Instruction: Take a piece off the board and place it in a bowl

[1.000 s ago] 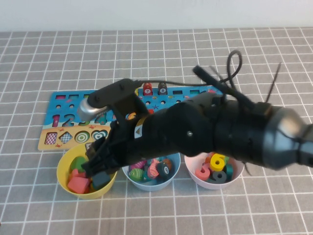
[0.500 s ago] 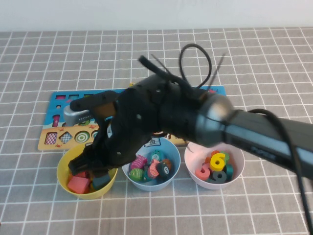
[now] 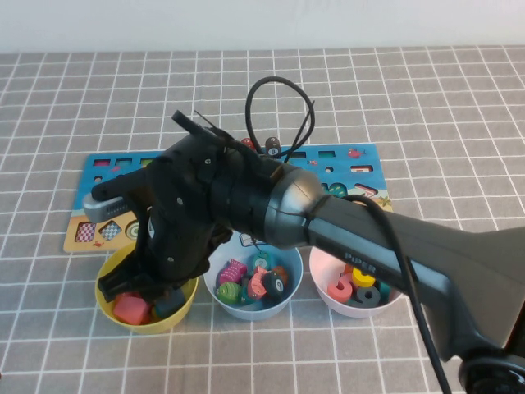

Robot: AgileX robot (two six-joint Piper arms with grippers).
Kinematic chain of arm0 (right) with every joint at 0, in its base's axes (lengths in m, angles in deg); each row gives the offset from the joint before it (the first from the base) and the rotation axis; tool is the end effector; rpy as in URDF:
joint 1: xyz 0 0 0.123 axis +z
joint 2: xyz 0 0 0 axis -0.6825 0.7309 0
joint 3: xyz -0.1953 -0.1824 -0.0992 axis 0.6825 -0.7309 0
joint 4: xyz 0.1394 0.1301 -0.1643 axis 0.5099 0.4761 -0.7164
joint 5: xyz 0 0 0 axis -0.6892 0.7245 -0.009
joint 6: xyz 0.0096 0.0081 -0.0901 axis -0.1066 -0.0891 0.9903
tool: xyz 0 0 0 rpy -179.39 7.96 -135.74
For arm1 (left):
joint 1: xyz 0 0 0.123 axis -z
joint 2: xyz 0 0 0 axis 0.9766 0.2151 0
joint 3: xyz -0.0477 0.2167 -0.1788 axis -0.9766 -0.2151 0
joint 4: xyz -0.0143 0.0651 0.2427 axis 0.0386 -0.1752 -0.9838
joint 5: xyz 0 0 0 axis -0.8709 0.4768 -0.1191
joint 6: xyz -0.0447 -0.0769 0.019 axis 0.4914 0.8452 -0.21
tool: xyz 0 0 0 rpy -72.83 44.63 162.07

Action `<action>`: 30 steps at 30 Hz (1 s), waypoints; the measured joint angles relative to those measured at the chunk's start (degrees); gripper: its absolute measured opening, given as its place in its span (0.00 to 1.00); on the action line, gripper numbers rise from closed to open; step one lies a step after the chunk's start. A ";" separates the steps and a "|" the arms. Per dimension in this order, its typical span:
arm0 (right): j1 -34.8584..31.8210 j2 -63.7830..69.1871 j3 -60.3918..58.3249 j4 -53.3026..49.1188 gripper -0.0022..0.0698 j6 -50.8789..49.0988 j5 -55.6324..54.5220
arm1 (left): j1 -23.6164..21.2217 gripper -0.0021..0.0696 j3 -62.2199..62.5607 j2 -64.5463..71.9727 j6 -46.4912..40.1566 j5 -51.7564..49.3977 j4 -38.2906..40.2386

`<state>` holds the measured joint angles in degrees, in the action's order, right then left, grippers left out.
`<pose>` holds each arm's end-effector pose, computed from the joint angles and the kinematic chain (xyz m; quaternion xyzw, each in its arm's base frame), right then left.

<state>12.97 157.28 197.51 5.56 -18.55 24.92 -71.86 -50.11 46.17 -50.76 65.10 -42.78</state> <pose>0.2716 0.4148 0.2321 -0.3074 0.9291 0.1533 0.1369 0.0529 -0.0046 0.1732 0.0435 0.7995 -0.0227 0.5986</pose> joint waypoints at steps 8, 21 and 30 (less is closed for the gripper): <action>0.00 0.58 1.06 0.01 0.38 -0.12 0.21 | 0.00 0.02 0.00 0.00 0.00 0.00 0.00; 0.06 0.70 2.90 0.12 0.62 -0.12 1.08 | 0.00 0.02 0.00 0.00 0.00 0.00 0.00; 1.06 -0.39 4.57 -1.06 0.59 -0.12 4.71 | 0.00 0.02 0.00 0.00 0.00 0.00 0.00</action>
<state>14.03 156.90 202.08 4.49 -18.68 29.63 -71.86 -50.11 46.17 -50.76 65.10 -42.78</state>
